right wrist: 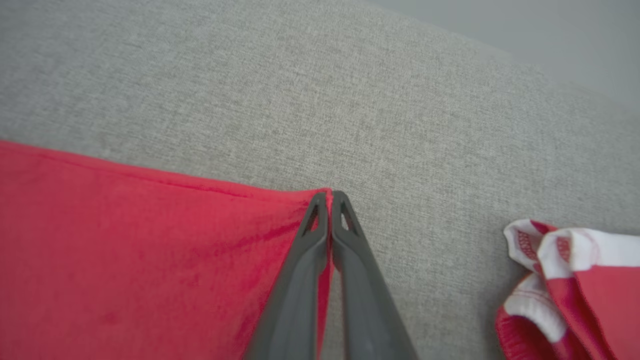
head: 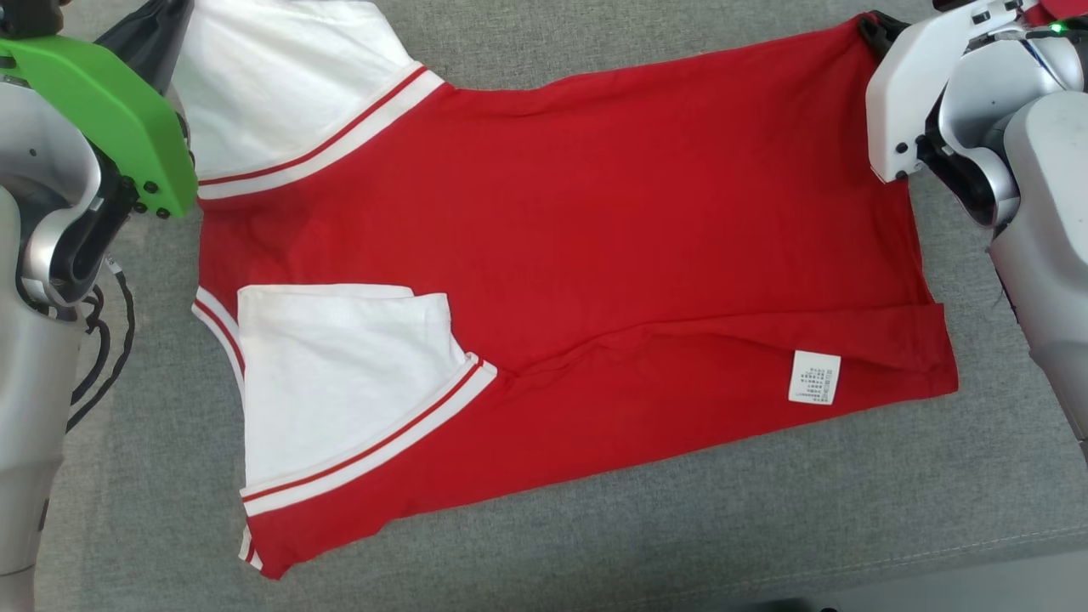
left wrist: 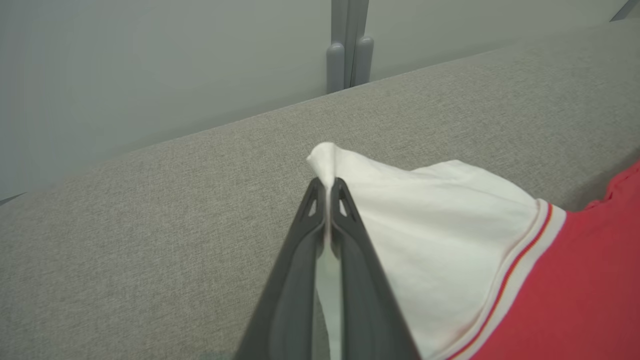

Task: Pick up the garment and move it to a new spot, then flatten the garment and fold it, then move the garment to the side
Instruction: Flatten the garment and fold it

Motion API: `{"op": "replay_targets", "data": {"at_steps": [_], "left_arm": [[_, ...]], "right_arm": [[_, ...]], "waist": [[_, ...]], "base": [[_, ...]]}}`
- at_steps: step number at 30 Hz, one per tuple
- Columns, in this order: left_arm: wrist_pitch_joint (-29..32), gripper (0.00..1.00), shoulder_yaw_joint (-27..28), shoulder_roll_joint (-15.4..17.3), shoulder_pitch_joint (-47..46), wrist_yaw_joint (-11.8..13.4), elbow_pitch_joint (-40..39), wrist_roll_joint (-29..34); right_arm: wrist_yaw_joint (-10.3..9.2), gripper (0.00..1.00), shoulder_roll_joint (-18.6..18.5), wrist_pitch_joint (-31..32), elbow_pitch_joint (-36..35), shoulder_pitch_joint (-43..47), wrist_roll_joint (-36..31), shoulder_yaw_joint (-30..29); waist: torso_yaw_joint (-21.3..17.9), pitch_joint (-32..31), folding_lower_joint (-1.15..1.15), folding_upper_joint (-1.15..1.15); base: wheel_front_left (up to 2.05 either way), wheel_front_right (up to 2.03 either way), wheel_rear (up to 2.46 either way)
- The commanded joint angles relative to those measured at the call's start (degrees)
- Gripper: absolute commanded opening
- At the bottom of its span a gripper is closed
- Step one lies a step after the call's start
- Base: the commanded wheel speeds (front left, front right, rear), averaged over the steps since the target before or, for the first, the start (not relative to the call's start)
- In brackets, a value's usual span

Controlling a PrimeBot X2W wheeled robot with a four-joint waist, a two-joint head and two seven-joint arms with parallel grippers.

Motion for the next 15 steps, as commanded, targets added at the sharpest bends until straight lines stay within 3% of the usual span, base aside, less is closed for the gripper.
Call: {"op": "replay_targets", "data": {"at_steps": [1, 9, 15], "left_arm": [[-0.7, 0.0, 0.4, 0.3, -0.2, -0.1, 0.3, -0.3], [-3.8, 0.0, 0.6, 0.6, 1.9, -0.1, -0.5, -1.2], [-5.6, 0.0, 0.2, 1.5, 9.4, 0.0, -7.3, -3.2]], "right_arm": [[-0.1, 0.0, -0.1, -1.3, 0.4, -0.9, 0.6, 0.2], [-0.1, 0.0, 0.3, -9.9, 0.4, 1.4, 1.3, -0.1], [-0.1, 0.0, -1.3, -15.6, -3.4, 8.1, 3.4, -0.1]], "waist": [[-0.1, -0.4, 0.0, 0.0], [-0.6, -3.8, 0.0, 0.0], [-0.9, -7.6, 0.0, 0.0]], "base": [[0.0, 0.0, 0.0], [0.0, 0.0, 0.0], [0.0, 0.0, 0.0]]}}
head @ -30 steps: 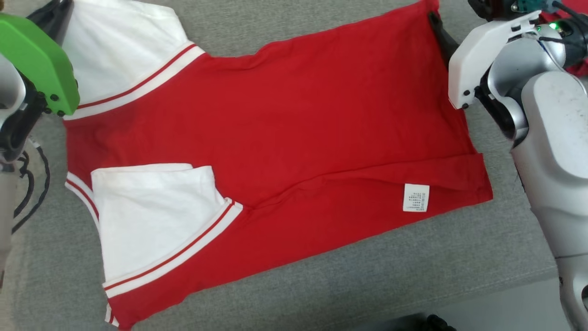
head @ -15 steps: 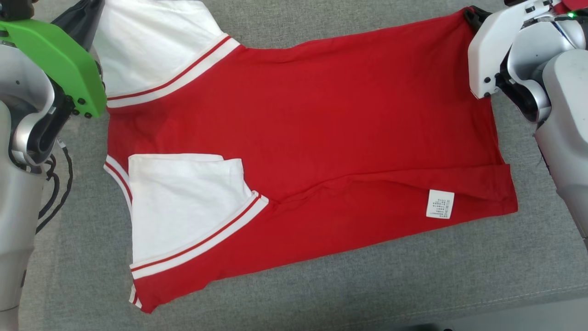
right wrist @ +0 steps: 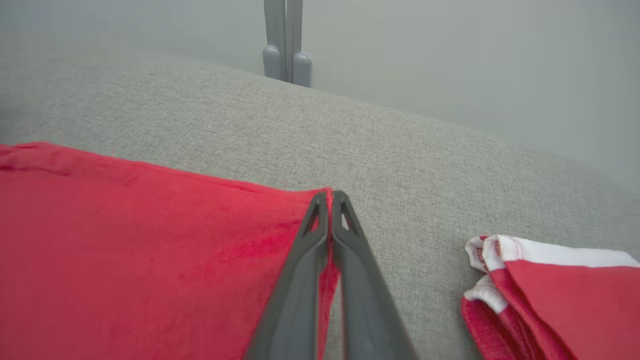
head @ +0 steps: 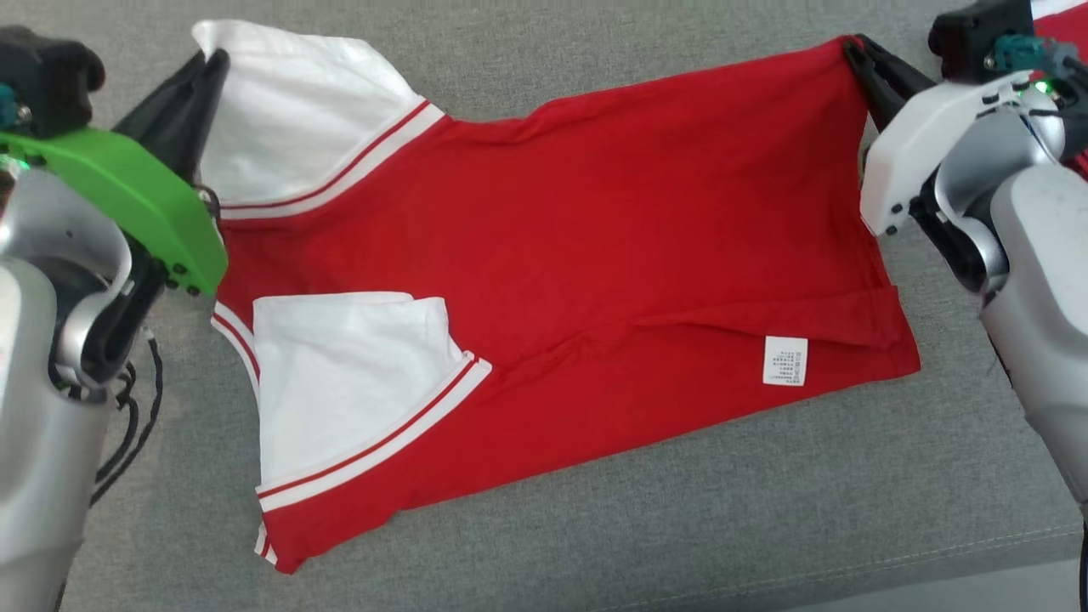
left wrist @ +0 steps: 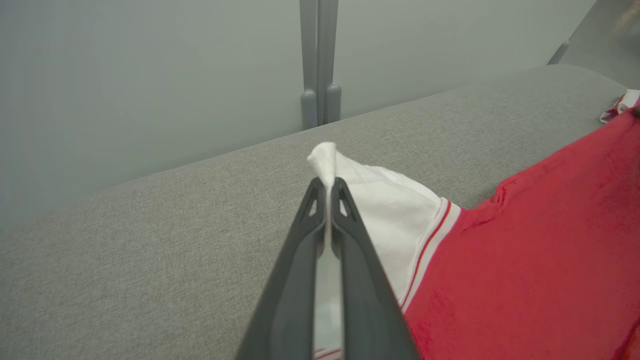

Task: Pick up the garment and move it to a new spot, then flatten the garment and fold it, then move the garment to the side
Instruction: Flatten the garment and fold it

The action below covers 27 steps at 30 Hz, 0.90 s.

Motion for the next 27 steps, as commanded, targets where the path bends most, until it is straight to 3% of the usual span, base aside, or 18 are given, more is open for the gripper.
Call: {"op": "replay_targets", "data": {"at_steps": [1, 7, 14, 20, 27], "left_arm": [[-0.6, 0.0, 0.5, 0.5, 2.8, 0.4, -1.8, -0.8], [-2.5, 0.0, 1.5, 1.5, 15.7, 3.5, -12.2, -2.1], [-5.3, 0.0, 1.8, 0.6, 30.9, 7.8, -22.0, -2.7], [-7.6, 0.0, 1.4, -1.5, 39.2, 10.0, -24.6, -4.5], [-9.9, 0.0, 0.7, -3.1, 42.4, 10.8, -22.9, -4.4]], "right_arm": [[-0.1, 0.0, -0.7, -1.0, -0.9, 2.4, 0.6, -0.8], [-0.1, 0.0, -1.1, -3.1, -6.0, 12.6, 1.0, -4.9], [-0.1, 0.0, 1.0, -2.5, -11.8, 24.6, 0.5, -11.5], [-0.1, 0.0, 2.8, -1.3, -14.7, 30.0, -1.2, -15.0], [-0.1, 0.0, 4.3, -1.1, -15.2, 32.4, -2.6, -17.4]], "waist": [[-0.2, -2.5, 0.0, 0.0], [0.2, -6.1, 0.0, 0.0], [1.6, -9.1, 0.0, 0.0], [2.3, -9.8, 0.0, 0.0], [2.7, -9.9, 0.0, 0.0]], "base": [[0.0, 0.0, 0.0], [0.0, 0.0, 0.0], [0.0, 0.0, 0.0], [0.0, 0.0, 0.0], [0.0, 0.0, 0.0]]}}
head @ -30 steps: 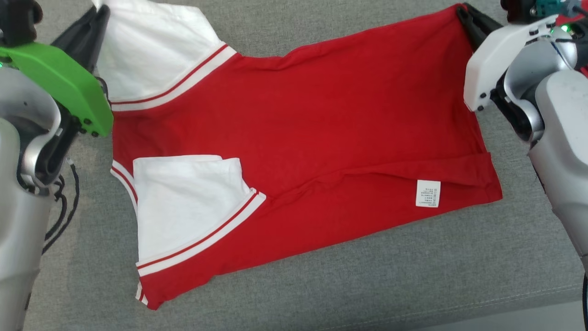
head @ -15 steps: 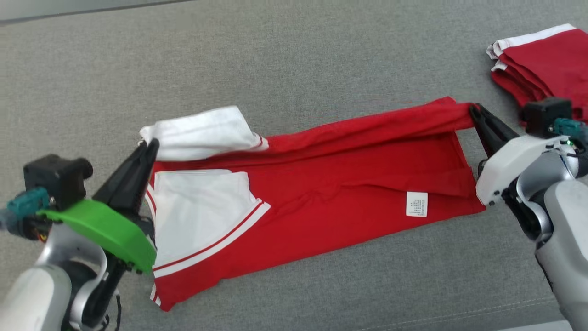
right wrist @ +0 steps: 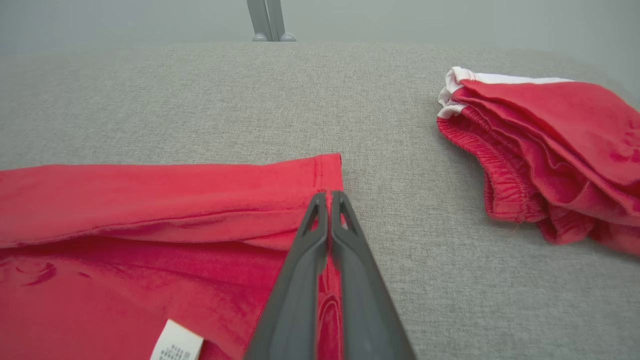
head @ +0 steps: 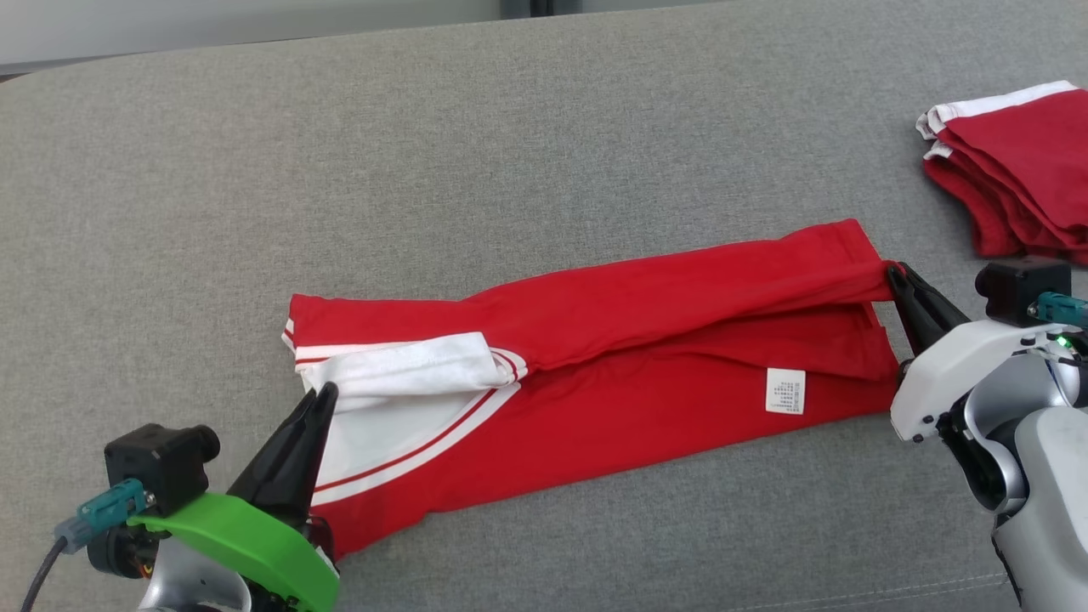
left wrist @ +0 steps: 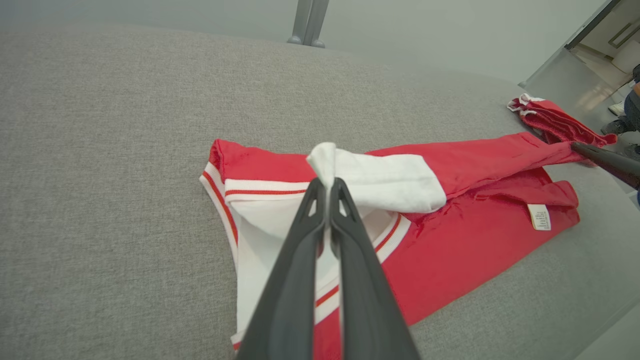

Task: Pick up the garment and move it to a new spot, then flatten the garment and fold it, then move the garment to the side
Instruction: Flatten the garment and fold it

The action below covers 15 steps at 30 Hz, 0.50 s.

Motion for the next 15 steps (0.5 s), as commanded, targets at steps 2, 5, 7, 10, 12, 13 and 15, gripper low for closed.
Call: {"op": "replay_targets", "data": {"at_steps": [2, 5, 7, 10, 12, 13, 15], "left_arm": [[-0.6, 0.0, -0.2, -0.1, 1.5, 0.2, 0.8, -0.1], [-1.2, 0.0, -0.8, -0.7, 2.4, 0.2, 2.5, 0.0], [-1.7, 0.0, -1.2, -1.2, 3.1, 0.4, 3.5, -0.1], [-2.5, 0.25, -1.9, -2.1, 4.2, 0.4, 5.0, -0.5], [-3.3, 1.0, -2.2, -2.8, 4.9, 0.2, 5.9, -0.7], [-3.7, 1.0, -2.3, -3.2, 5.2, 0.3, 6.1, -0.6], [-4.7, 1.0, -2.2, -3.8, 6.0, 0.9, 6.4, -0.8]], "right_arm": [[-0.1, 0.0, 0.6, -0.3, 0.3, 1.0, -0.7, -0.5], [-0.1, 0.0, 1.2, -0.5, 1.0, 1.7, -1.0, -0.7], [-0.1, 0.0, 1.6, -1.0, 1.6, 1.9, -1.1, -1.2], [-0.1, 0.12, 2.3, -2.0, 2.6, 3.0, -1.5, -2.0], [-0.1, 0.75, 2.7, -2.7, 3.3, 3.6, -1.8, -2.7], [-0.1, 1.0, 2.9, -3.1, 3.5, 3.9, -1.9, -3.2], [-0.1, 1.0, 3.4, -3.9, 3.9, 4.7, -2.1, -4.2]], "waist": [[0.1, -0.2, 0.0, 0.0], [0.1, -0.8, 0.0, 0.0], [0.1, -1.3, 0.0, 0.0], [0.3, -2.2, 0.0, 0.0], [0.4, -2.8, 0.0, 0.0], [0.4, -3.1, 0.0, 0.0], [0.6, -3.8, 0.0, 0.0]], "base": [[0.0, 0.0, 0.0], [0.0, 0.0, 0.0], [0.0, 0.0, 0.0], [0.0, 0.0, 0.0], [0.0, 0.0, 0.0], [0.0, 0.0, 0.0], [0.0, 0.0, 0.0]]}}
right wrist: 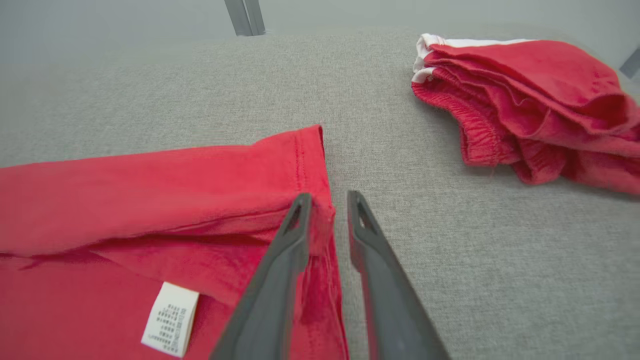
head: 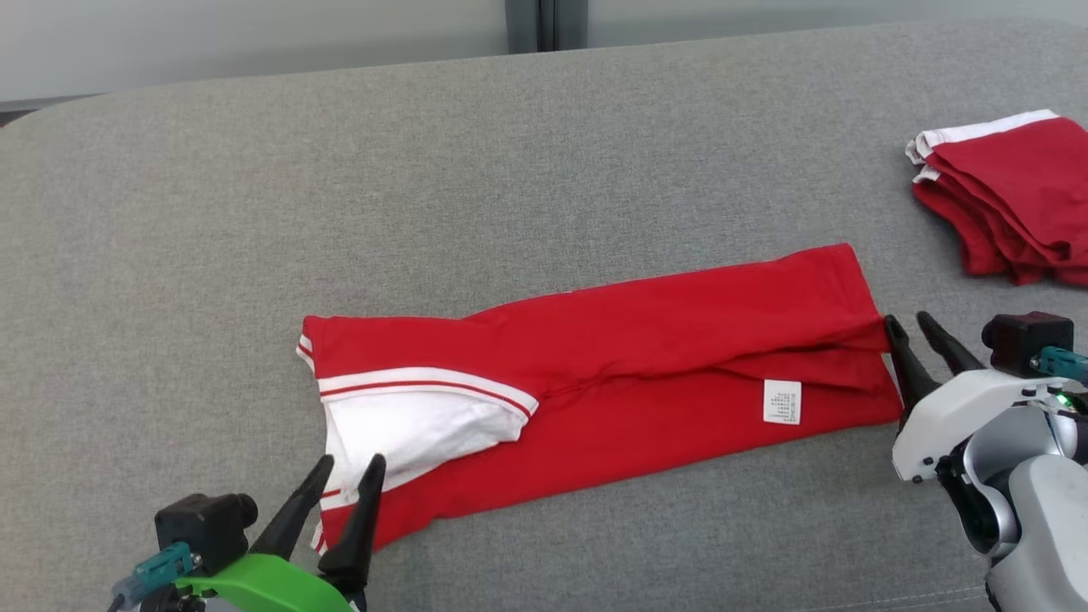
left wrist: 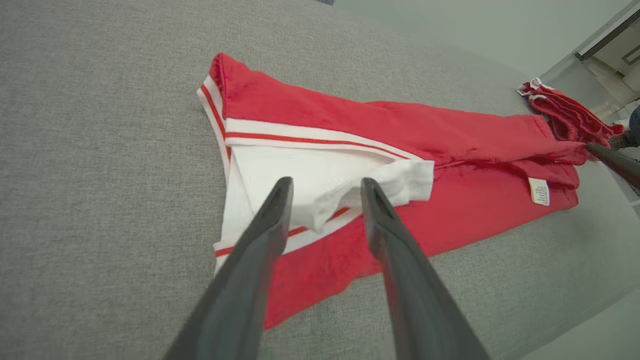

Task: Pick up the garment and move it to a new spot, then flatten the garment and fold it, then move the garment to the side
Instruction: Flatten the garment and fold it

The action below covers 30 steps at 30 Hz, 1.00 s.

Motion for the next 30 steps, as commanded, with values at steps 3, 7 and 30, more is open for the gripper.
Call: {"op": "replay_targets", "data": {"at_steps": [3, 7, 30], "left_arm": [[-1.7, 1.0, 0.8, -0.6, 2.3, 1.3, -0.2, -0.2], [-4.4, 1.0, 1.8, 0.0, 3.2, 2.8, -0.7, 1.9], [-15.3, 1.0, 2.6, -4.1, -4.7, 6.2, 9.1, 7.8]], "right_arm": [[-0.1, 1.0, 0.6, -1.3, 0.3, 1.9, -0.6, -2.0], [-0.1, 1.0, 1.0, -2.5, -0.3, 3.0, -1.2, -4.7], [-0.1, 1.0, -1.1, 14.0, 10.6, -5.1, -1.4, -0.6]], "waist": [[0.5, -1.6, 0.0, 0.0], [1.0, -2.6, 0.0, 0.0], [4.5, -2.2, 0.0, 0.0]], "base": [[0.0, 0.0, 0.0], [0.0, 0.0, 0.0], [0.0, 0.0, 0.0]]}}
